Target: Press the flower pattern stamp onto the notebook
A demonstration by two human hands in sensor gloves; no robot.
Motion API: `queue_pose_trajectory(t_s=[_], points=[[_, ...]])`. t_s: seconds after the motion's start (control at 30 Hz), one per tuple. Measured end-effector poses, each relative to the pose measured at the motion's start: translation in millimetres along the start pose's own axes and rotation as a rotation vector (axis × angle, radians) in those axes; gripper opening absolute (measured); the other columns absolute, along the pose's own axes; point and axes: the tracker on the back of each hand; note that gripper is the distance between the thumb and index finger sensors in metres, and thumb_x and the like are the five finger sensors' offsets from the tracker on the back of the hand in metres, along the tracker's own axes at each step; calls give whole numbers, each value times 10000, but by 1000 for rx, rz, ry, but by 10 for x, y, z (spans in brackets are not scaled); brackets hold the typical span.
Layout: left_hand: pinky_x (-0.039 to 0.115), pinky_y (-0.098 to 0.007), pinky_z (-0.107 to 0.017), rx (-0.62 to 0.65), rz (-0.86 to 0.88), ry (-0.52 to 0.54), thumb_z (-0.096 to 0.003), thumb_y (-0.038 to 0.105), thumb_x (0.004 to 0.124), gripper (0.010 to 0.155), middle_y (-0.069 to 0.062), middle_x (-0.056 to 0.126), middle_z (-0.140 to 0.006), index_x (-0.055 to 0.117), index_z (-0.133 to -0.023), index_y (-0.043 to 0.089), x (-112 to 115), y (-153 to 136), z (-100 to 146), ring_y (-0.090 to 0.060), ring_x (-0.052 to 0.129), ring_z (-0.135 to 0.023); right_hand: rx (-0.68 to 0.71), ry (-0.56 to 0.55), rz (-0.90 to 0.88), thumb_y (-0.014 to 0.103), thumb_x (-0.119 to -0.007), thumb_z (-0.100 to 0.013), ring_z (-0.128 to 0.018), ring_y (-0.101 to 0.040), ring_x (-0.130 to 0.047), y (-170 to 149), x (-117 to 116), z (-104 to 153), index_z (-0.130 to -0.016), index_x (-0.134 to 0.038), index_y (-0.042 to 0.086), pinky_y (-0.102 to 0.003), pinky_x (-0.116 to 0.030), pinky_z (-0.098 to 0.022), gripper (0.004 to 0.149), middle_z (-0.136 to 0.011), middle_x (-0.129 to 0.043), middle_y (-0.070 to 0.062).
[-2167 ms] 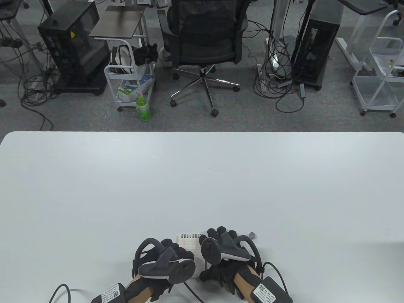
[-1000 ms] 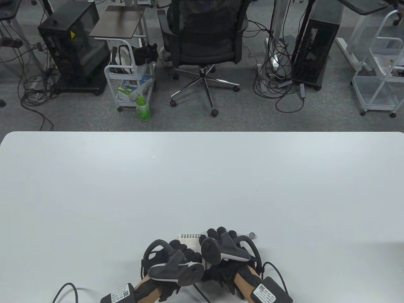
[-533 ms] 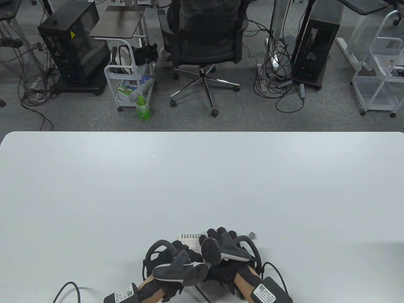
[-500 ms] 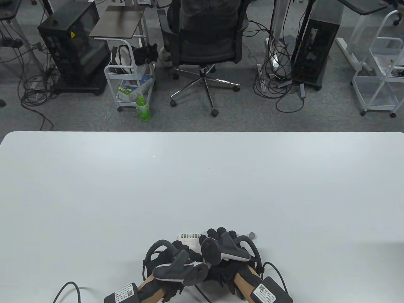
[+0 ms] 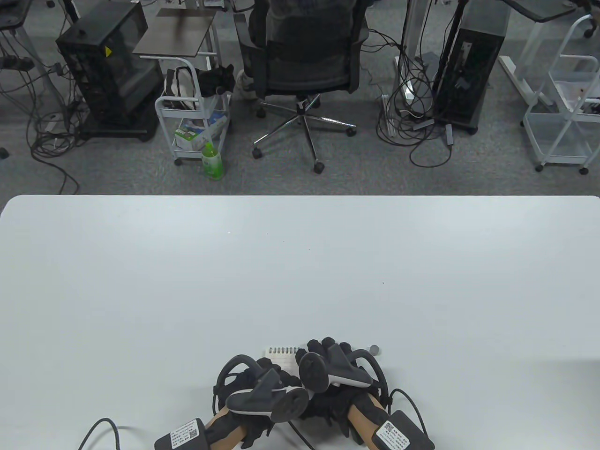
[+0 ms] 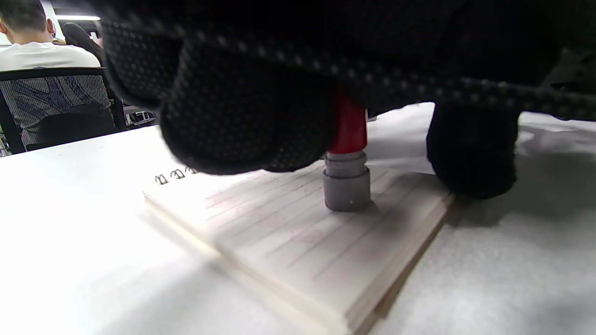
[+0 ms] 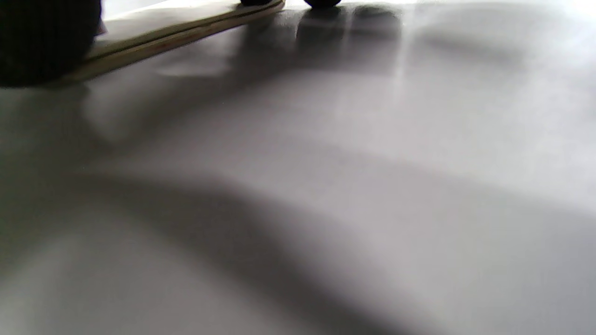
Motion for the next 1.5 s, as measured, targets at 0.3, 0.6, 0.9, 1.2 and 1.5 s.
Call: queue_pose_trajectory(t_s=[0.3, 0.6, 0.9, 1.2, 1.5], points=[[801, -513, -585, 3, -3, 8, -356, 369, 817, 441, -37, 1025, -633, 855, -756, 187, 2, 5, 6, -223, 1059, -436, -1, 0, -5, 656, -787, -295, -1025, -506, -162, -3, 1, -4, -1080, -258, 229, -687, -202, -701, 1039, -1100, -132, -186], [750, -553, -594, -27, -44, -25, -399, 364, 786, 442, -40, 974, -695, 798, -804, 188, 24, 61, 29, -240, 1024, -500, 3, 1, -5, 664, -788, -294, -1028, -505, -167, -7, -1, -6, -1080, -252, 232, -688, -203, -701, 1045, -1100, -130, -184], [749, -561, -589, -35, 10, 29, -405, 371, 789, 447, -37, 981, -705, 815, -816, 198, 11, 7, 93, -247, 1033, -522, 3, 0, -3, 664, -788, -294, -1028, -505, -171, -8, -4, -8, -1080, -252, 230, -689, -205, -701, 1045, -1100, -131, -182], [755, -563, -580, -25, 66, 109, -410, 371, 788, 441, -40, 987, -701, 832, -812, 197, -58, -33, 92, -249, 1036, -516, 4, 1, -4, 665, -789, -295, -1029, -508, -180, -9, -6, -7, -1079, -254, 229, -691, -210, -702, 1044, -1100, -133, -183], [757, -561, -581, -4, 57, 112, -410, 377, 788, 442, -33, 986, -703, 837, -813, 203, -23, 26, 50, -242, 1037, -519, 4, 0, -5, 667, -787, -295, -1028, -508, -178, -9, -10, -7, -1079, -253, 229, -690, -212, -702, 1045, -1100, -131, -183]])
Point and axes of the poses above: the tracker on the back of each hand, its own y axis roughly to the thumb side, its own z axis roughly from the fingertips to the wrist, x = y × z
